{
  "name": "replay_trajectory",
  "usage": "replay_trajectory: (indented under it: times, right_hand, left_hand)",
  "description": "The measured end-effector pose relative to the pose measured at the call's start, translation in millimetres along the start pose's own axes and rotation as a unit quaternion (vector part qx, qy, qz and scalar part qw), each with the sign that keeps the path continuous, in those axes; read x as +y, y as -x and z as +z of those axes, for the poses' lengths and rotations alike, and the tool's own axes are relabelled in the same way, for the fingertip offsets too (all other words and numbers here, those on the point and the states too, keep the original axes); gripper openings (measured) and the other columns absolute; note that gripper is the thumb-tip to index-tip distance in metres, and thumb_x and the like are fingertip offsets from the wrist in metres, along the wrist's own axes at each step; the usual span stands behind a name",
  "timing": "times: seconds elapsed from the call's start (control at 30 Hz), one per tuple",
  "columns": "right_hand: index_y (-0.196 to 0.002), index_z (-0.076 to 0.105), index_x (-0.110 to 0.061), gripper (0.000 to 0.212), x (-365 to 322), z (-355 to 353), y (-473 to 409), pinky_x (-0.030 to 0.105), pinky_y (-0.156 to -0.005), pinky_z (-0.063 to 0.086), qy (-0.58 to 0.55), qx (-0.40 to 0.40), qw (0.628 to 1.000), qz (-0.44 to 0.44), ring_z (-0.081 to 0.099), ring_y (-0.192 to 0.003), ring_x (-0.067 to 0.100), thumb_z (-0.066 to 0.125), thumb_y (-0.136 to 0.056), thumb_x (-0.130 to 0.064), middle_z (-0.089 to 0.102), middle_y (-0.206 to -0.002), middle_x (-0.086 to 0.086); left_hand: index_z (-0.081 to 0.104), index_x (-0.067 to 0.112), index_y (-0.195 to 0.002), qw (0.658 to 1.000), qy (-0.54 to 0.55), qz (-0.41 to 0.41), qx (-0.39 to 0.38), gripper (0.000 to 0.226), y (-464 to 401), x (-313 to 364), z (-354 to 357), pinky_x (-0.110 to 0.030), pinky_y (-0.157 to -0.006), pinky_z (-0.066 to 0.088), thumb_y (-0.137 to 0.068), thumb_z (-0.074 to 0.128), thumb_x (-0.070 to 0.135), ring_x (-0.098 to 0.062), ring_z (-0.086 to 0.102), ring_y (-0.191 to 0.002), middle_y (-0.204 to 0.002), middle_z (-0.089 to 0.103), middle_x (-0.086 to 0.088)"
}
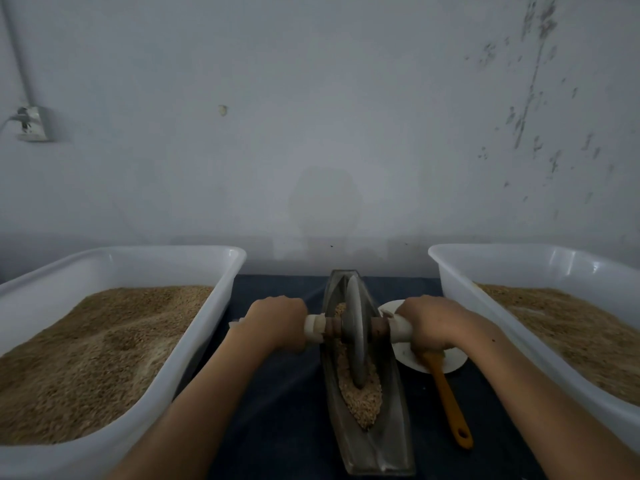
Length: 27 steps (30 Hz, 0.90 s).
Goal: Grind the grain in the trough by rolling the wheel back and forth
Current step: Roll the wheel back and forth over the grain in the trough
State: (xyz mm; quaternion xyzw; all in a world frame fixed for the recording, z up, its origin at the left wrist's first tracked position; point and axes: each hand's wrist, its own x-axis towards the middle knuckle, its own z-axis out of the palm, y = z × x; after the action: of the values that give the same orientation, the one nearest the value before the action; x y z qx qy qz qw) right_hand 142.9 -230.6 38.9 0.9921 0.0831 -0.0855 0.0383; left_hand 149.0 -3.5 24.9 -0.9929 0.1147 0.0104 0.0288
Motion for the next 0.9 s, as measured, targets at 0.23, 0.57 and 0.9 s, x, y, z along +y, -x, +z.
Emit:
replay_trajectory:
  times: [0.23, 0.57, 0.9]
  right_hand:
    - [-0.091, 0.049, -0.028, 0.015, -3.9, 22.0, -9.6, 0.030, -0.078, 0.044, 0.012, 0.237, 0.971, 0.004, 0.060, -0.088, 0.017, 0.054, -0.089, -0.014, 0.064, -0.096, -0.004]
    - [-0.112, 0.059, -0.022, 0.028, -3.8, 1.3, 1.4, 0.029, -0.080, 0.047, 0.028, 0.065, 0.998, -0.003, 0.060, -0.093, 0.017, 0.063, -0.085, -0.017, 0.064, -0.105, 0.001]
    - [-0.111, 0.061, -0.020, 0.027, -3.6, -3.2, 5.1, 0.028, -0.077, 0.046, 0.024, 0.005, 1.000, -0.007, 0.060, -0.089, 0.016, 0.064, -0.085, -0.018, 0.063, -0.099, 0.001]
  left_hand:
    - [0.051, 0.021, -0.105, 0.982, -0.023, -0.020, 0.188, 0.016, -0.3, 5.1, 12.1, -0.029, -0.070, 0.035, -0.091, 0.054, 0.027, -0.020, 0.059, -0.093, -0.102, 0.062, 0.000]
    - [0.059, 0.018, -0.106, 0.999, 0.005, 0.000, 0.035, 0.025, -0.6, -2.1, 3.1, -0.029, -0.073, 0.042, -0.083, 0.065, 0.024, -0.017, 0.057, -0.085, -0.093, 0.060, 0.002]
    - [0.059, 0.017, -0.104, 0.998, 0.043, 0.012, -0.042, 0.027, -3.6, -6.5, 2.5, -0.030, -0.078, 0.047, -0.081, 0.069, 0.025, -0.016, 0.058, -0.085, -0.093, 0.061, 0.002]
